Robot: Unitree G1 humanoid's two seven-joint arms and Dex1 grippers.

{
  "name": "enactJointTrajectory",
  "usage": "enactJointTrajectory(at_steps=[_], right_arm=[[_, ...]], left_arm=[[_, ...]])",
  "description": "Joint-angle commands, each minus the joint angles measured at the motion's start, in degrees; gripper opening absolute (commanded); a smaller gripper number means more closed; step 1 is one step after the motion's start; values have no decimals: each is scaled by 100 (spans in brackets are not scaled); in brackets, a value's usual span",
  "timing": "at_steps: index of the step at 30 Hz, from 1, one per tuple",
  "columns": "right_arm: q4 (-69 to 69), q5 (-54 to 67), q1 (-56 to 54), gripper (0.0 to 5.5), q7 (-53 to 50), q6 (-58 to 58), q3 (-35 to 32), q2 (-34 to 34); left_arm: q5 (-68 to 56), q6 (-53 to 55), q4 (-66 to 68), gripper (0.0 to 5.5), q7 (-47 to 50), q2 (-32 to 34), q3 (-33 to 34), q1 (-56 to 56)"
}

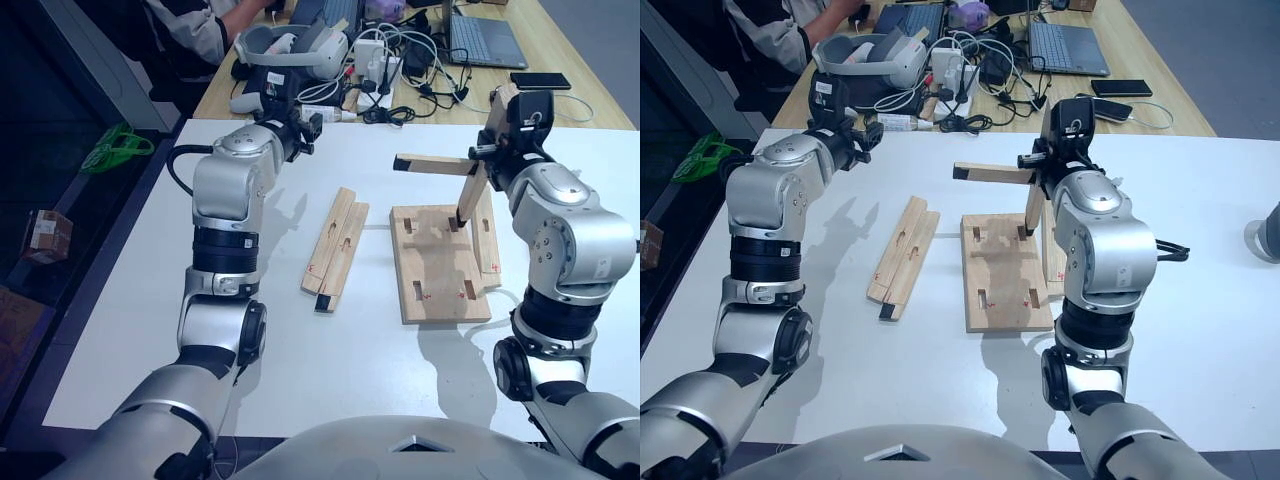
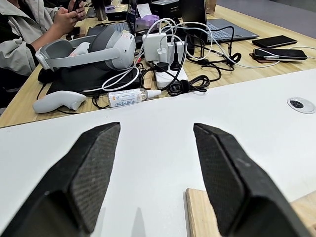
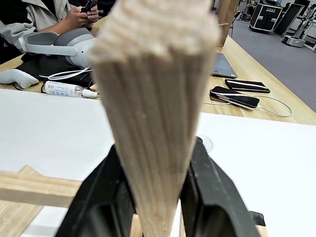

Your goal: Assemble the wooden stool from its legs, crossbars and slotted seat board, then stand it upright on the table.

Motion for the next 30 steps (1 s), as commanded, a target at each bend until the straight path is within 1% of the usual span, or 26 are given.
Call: enactJointTrajectory(at_steps=[1,12,19,22,27,30], right_arm=[[63,71,196,101,26,-42,20,60],[-254,130,-62,101,-68,462,13,275],[-225,82,103,101,-130,766,-121,240],[30,52,347,101,-119,441,-75,175],[571,-52,1140,101,-38,-807,197,4],[979,-27,1465,101,-56,-1429,186,64]], left_arm=[[-7,101,-66,275,28,37,-17,28],[-16,71,6,275,37,-11,-48,-34],[-20,127,-25,275,22,3,-74,10],[-14,143,-20,275,17,-6,-104,-7],[0,143,25,275,-27,58,-157,-70],[7,153,35,275,-43,74,-183,-97]])
